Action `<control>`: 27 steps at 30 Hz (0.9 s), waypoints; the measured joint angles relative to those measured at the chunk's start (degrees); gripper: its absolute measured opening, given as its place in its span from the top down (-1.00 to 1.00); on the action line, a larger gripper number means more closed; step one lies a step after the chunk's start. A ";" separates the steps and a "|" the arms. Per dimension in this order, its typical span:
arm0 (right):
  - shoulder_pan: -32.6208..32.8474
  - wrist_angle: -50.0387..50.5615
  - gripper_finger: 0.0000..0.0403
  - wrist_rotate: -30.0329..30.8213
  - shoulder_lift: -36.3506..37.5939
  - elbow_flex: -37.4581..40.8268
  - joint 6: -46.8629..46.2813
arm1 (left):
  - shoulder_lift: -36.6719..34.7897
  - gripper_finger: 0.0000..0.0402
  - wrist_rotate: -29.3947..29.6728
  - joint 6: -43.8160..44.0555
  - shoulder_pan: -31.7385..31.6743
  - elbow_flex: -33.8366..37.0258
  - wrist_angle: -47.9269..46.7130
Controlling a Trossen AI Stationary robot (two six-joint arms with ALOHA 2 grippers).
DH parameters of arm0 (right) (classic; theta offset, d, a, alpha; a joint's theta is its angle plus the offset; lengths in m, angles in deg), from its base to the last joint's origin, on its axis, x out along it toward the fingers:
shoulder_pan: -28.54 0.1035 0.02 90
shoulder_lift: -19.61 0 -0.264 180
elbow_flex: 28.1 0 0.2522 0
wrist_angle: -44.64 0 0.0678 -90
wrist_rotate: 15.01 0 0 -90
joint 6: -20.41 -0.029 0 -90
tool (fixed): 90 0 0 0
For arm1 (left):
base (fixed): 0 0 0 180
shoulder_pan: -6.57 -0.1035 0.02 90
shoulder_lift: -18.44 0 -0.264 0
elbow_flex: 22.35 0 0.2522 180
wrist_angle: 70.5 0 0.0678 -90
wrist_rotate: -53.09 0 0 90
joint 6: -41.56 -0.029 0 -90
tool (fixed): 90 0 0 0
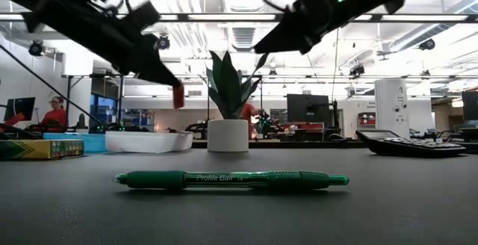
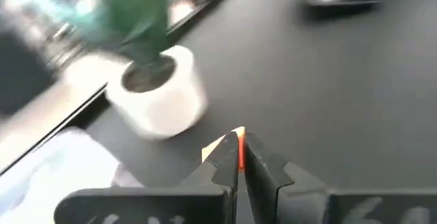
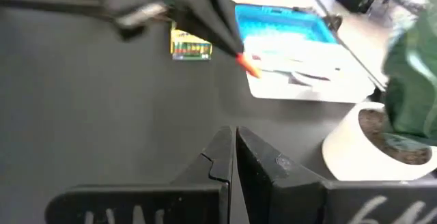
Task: Pack school essentials
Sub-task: Put the orange eraser into the blue supply box, then put the green pen into the blue supply box
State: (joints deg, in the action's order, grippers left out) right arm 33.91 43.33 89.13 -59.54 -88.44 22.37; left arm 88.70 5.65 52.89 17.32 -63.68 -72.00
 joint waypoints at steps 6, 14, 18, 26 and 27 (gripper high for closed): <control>0.00 -1.15 0.95 0.02 5.62 3.53 -0.17 | -2.79 1.00 -0.07 9.94 -12.55 0.04 -9.04; 0.00 -0.99 0.95 0.02 6.63 4.15 -0.42 | -1.41 1.00 -12.04 16.90 -22.57 0.01 -9.98; 0.00 -0.93 0.95 0.02 6.64 4.27 -0.37 | -1.01 1.00 -12.08 17.30 -23.82 -0.02 -10.40; 0.00 -0.66 0.95 0.02 6.64 4.27 -0.24 | -1.02 0.73 -11.95 18.10 -24.20 -0.02 -11.91; 0.00 -0.66 0.95 0.02 6.64 4.27 -0.24 | -1.02 0.66 -11.93 18.08 -24.20 -0.02 -11.88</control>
State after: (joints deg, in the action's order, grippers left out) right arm 33.91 42.68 89.15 -52.90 -84.17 22.13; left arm 87.68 -6.28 70.97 -6.88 -63.70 -83.88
